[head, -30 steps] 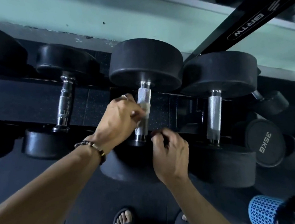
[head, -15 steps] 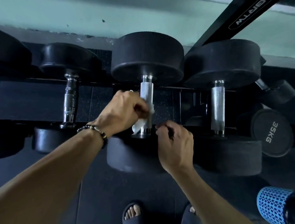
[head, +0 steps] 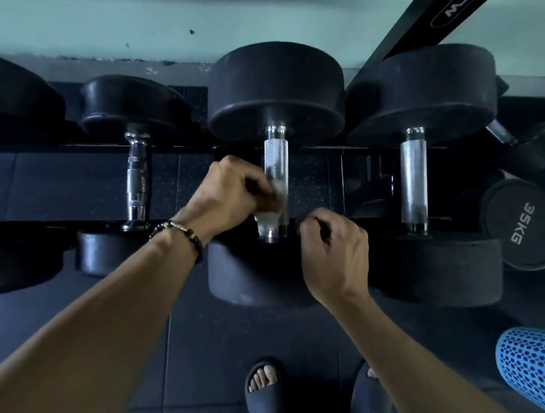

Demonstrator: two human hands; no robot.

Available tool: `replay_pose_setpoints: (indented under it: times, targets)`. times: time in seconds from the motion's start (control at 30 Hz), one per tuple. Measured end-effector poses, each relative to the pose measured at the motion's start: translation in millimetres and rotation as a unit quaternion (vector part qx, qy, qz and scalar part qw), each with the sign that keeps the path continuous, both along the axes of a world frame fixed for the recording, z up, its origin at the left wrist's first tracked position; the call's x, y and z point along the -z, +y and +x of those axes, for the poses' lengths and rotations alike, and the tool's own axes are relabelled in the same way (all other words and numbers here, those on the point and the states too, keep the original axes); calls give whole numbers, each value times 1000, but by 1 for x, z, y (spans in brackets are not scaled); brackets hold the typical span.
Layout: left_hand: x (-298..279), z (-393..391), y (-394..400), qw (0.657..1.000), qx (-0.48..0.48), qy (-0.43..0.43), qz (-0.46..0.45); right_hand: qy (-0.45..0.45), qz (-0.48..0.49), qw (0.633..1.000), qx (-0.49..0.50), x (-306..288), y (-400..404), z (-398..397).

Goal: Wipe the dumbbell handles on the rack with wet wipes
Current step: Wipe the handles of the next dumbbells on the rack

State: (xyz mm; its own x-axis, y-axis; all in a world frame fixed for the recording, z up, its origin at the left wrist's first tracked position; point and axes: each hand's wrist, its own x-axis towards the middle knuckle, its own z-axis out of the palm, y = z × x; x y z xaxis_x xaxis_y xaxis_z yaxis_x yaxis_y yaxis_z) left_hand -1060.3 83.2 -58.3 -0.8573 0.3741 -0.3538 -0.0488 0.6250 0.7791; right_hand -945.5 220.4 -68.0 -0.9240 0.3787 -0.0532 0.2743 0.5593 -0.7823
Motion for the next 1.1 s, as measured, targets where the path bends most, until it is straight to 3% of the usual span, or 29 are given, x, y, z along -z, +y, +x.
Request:
replay_pose_setpoints:
  times: [0.1,0.2,0.37,0.43,0.53,0.6,0.67,0.7,0.77,0.83,0.9,1.0,1.1]
  targets:
    - [0,3,0,992,87,-86,-37,1,-6,1000,-2,0,1,-1]
    - [4,-2,-3,989,108,-85,-59,1,-4,1000,6,-2,0,0]
    - [22,9,-14,991,-113,-35,57,24,-9,999,32,-5,-3,0]
    - [23,13,-12,989,-133,-32,58,17,-10,999,27,-6,-3,0]
    - [10,14,-10,979,-94,-151,103,8,2,1000,22,-6,-3,0]
    - [4,15,-13,975,-35,-216,39,-2,16,1000,17,-8,-4,1]
    - [4,12,-16,983,2,-174,-60,-26,23,999,12,-10,-4,1]
    - [5,12,-17,983,10,-174,-65,-34,26,999,12,-10,-4,2]
    - [9,13,-16,981,7,-192,-24,-35,18,999,23,-11,-5,5]
    - [13,10,-11,988,-15,-153,-9,-25,4,999,36,-10,-5,7]
    - [17,5,-2,990,-102,-82,49,-22,-3,999,38,-8,-5,7]
    - [16,-5,12,963,-188,-95,167,-24,-5,999,30,-7,-3,6]
    - [10,6,6,993,-67,-85,38,-17,-6,999,32,-9,-4,6]
